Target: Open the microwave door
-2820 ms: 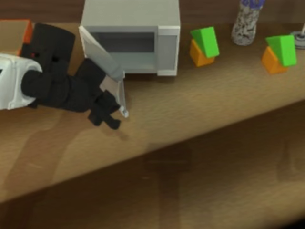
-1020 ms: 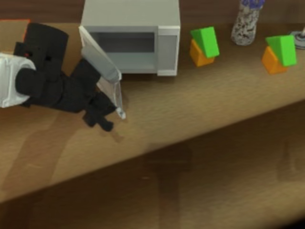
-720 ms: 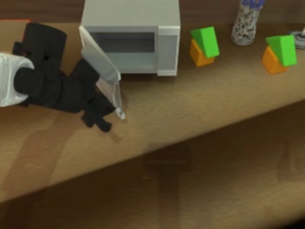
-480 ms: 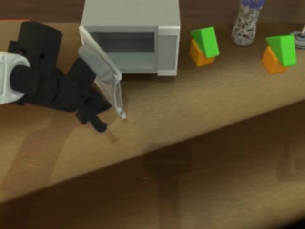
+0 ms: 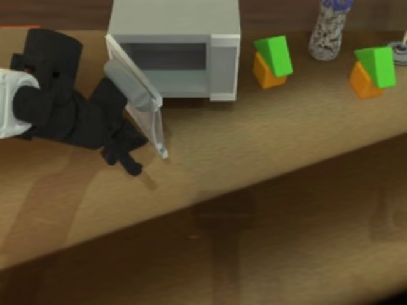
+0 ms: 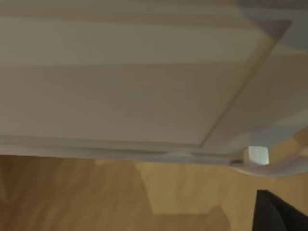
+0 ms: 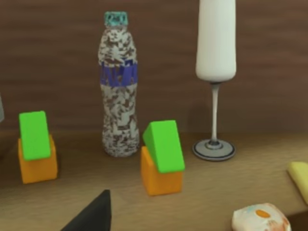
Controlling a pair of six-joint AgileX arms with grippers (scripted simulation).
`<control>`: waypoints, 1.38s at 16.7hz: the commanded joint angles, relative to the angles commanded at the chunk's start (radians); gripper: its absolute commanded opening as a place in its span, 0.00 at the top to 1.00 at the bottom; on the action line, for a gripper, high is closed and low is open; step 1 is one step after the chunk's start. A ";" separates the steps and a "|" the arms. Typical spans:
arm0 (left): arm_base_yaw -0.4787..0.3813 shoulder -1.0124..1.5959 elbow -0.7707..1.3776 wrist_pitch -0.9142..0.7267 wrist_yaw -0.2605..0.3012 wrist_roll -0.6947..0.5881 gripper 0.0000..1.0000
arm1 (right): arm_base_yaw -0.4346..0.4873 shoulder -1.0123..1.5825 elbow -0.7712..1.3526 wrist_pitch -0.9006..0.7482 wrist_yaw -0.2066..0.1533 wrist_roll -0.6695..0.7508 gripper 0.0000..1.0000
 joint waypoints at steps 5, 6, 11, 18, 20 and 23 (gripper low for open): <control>0.000 0.000 0.000 0.000 0.000 0.000 1.00 | 0.000 0.000 0.000 0.000 0.000 0.000 0.00; 0.000 0.000 0.000 0.000 0.000 0.000 1.00 | 0.000 0.000 0.000 0.000 0.000 0.000 0.00; 0.000 0.000 0.000 0.000 0.000 0.000 1.00 | 0.000 0.000 0.000 0.000 0.000 0.000 0.00; 0.000 0.000 0.000 0.000 0.000 0.000 0.92 | 0.000 0.000 0.000 0.000 0.000 0.000 0.00; 0.000 0.000 0.000 0.000 0.000 0.000 0.77 | 0.000 0.000 0.000 0.000 0.000 0.000 0.00; 0.000 0.000 0.000 0.000 0.000 0.000 0.55 | 0.000 0.000 0.000 0.000 0.000 0.000 0.00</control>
